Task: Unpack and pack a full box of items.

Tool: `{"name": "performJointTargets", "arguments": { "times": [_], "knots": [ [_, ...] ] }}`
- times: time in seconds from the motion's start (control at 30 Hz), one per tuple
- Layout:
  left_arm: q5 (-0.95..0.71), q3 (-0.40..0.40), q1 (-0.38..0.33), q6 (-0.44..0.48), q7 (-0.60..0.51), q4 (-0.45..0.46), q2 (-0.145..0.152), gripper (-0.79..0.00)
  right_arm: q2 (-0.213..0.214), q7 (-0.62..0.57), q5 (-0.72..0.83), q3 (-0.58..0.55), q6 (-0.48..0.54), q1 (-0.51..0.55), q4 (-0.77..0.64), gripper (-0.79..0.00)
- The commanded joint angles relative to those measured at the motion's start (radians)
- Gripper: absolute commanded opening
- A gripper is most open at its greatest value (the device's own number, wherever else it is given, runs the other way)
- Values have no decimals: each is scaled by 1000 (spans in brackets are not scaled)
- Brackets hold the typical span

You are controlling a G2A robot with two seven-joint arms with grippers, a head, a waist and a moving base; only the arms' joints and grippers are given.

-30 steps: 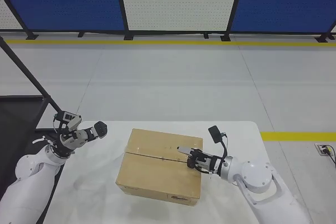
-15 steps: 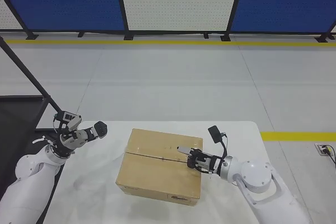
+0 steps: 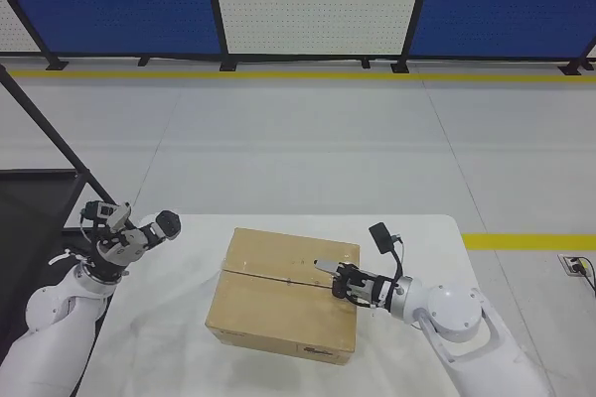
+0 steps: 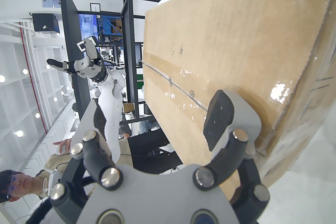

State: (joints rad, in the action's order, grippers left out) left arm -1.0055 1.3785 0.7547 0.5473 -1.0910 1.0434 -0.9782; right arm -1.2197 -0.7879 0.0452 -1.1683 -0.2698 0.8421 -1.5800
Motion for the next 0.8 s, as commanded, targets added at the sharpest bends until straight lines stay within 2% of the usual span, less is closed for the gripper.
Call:
{"name": "performJointTargets", "arguments": {
  "times": [0.0,0.13,0.27,0.43,0.53,0.6,0.77],
  "knots": [
    [20,37,71,22,70,65,6,0,0,0,0,0,0,0,0,0],
    [62,121,236,29,199,228,20,0,0,0,0,0,0,0,0,0],
    [118,218,441,14,320,397,31,0,0,0,0,0,0,0,0,0],
    [94,310,672,-45,451,579,29,0,0,0,0,0,0,0,0,0],
    [111,342,783,-78,509,656,26,0,0,0,0,0,0,0,0,0],
    [110,349,841,-104,536,708,22,0,0,0,0,0,0,0,0,0],
    [110,349,841,-104,536,708,22,0,0,0,0,0,0,0,0,0]
  ]
}}
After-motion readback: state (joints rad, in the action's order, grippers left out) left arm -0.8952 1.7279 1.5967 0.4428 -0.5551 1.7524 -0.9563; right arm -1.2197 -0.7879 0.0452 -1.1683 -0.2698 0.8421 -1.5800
